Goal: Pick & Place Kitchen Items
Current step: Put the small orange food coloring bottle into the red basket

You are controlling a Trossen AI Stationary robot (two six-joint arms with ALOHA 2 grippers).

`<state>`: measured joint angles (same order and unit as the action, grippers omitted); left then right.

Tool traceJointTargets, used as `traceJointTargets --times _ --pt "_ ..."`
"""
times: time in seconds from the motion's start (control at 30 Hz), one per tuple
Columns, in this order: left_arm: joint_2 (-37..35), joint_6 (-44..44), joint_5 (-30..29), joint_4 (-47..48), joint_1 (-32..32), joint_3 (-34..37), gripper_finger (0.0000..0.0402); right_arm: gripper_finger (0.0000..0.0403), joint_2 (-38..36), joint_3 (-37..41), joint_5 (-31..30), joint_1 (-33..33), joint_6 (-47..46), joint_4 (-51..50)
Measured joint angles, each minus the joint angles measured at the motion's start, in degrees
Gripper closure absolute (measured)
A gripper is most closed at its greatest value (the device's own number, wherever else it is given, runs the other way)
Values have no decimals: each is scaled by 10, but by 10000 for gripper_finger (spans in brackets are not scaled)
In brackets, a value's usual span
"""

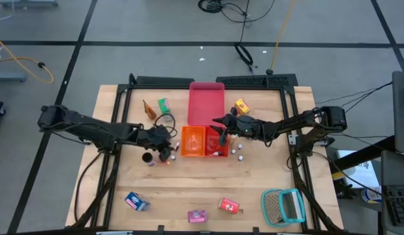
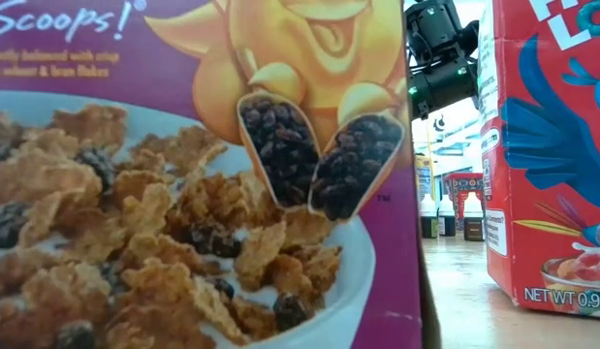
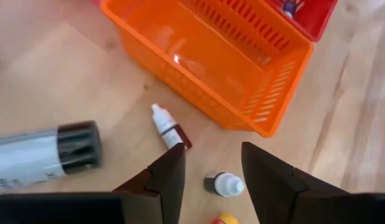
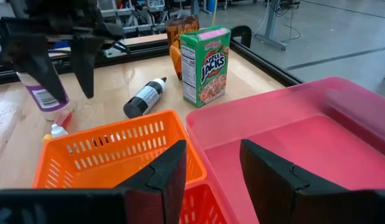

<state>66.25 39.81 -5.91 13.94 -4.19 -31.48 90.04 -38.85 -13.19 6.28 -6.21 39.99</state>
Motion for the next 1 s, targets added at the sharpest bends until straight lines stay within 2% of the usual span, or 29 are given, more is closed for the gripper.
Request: traceJointTargets --times 0.37,1.0 --pt "63 13 44 -32 24 0 236 261 0 0 0 0 9 0" --pt "118 12 31 -48 51 0 236 261 0 0 0 0 9 0"
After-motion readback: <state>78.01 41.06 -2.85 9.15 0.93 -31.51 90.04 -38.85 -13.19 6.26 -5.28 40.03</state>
